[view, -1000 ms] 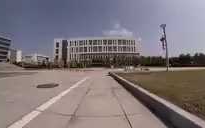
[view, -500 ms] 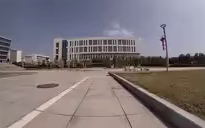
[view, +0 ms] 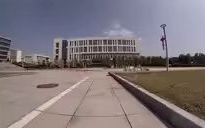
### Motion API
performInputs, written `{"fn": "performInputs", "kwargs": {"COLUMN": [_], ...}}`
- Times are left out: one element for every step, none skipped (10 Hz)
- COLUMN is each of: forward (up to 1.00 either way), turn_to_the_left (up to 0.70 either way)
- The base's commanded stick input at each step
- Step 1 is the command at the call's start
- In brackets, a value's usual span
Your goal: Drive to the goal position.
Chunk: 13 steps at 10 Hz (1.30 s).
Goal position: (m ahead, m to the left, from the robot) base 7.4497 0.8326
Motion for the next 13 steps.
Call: {"fn": "performInputs", "kwargs": {"forward": [0.05,0.04,0.04,0.04,0.04,0.04,0.04,0.04,0.04,0.04,0.04,0.04,0.04], "turn_to_the_left": [0.00,0.00,0.00,0.00,0.00,0.00,0.00,0.00,0.00,0.00,0.00,0.00,0.00]}}
